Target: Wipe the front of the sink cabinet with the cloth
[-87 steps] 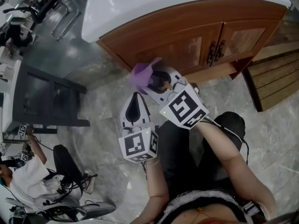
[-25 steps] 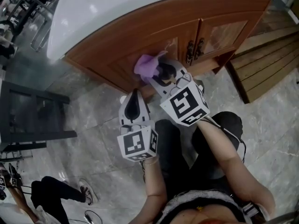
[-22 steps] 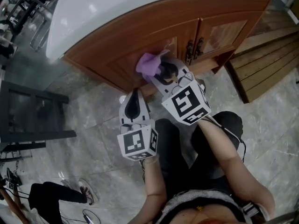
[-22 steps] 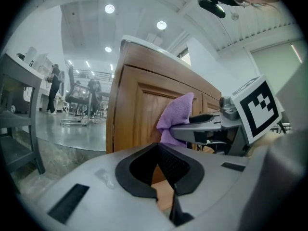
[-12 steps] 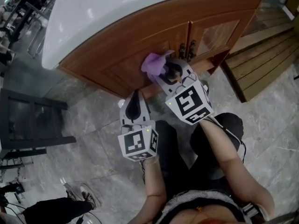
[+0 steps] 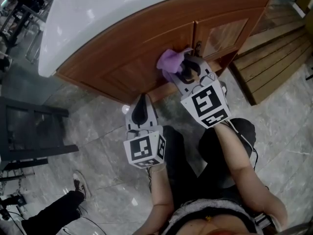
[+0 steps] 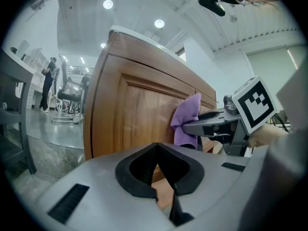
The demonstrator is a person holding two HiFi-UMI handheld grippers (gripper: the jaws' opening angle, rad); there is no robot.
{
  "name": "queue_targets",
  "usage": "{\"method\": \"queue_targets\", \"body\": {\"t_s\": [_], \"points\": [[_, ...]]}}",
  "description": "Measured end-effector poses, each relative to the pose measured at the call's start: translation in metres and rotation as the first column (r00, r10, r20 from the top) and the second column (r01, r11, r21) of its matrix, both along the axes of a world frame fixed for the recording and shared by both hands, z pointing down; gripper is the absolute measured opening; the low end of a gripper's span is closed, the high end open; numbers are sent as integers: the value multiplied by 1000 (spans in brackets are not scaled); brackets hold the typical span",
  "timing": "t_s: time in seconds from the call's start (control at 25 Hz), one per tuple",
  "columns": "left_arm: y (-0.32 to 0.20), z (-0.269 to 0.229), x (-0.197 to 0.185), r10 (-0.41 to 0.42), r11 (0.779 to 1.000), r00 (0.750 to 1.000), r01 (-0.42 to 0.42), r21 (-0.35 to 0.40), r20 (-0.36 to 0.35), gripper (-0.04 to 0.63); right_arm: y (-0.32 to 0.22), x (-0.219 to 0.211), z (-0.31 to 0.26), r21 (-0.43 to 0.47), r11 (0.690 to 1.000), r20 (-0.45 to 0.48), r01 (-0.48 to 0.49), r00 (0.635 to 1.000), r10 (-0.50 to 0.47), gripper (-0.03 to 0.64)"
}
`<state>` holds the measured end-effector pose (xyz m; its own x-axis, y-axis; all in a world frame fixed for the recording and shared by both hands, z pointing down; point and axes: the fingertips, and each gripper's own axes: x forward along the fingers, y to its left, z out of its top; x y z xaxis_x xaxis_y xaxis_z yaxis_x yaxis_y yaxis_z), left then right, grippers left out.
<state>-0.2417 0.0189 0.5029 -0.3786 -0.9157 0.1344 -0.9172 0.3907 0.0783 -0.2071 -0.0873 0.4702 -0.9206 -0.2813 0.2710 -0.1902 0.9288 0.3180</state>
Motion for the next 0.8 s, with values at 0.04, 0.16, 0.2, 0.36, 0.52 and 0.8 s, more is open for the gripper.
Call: {"method": "queue_targets", "body": {"t_s": [0.04,0.16,0.2,0.36,0.52,0.8], "points": [[-1,0,0,0,1000,1000,0,0,-1,6,-1,1,0,10,1000,-3,-8,1000,8,173],[-1,2,0,-1,1000,1000,1,-2,-4,6,-5,4,-1,40,999,-14,-31,999,31,173],[-1,3,0,-1,1000,1000,1,-3,-5,6,-7,6,-1,38,999,-16,-36,999,37,173],[3,7,-4,-7,1000,1000,7,-7,-13,6,-10,9,-3,15,999,-5,-51,999,51,173],[7,9,-6,-18,1000,1000,18,-6,-12,6,-10,8,-1,30,998,-8,-58,998,58,173],[15,10,-8,-30,1000,999,30,-8,-13,6,-9,9,-2,26,998,-1,-62,998,62,173]]}}
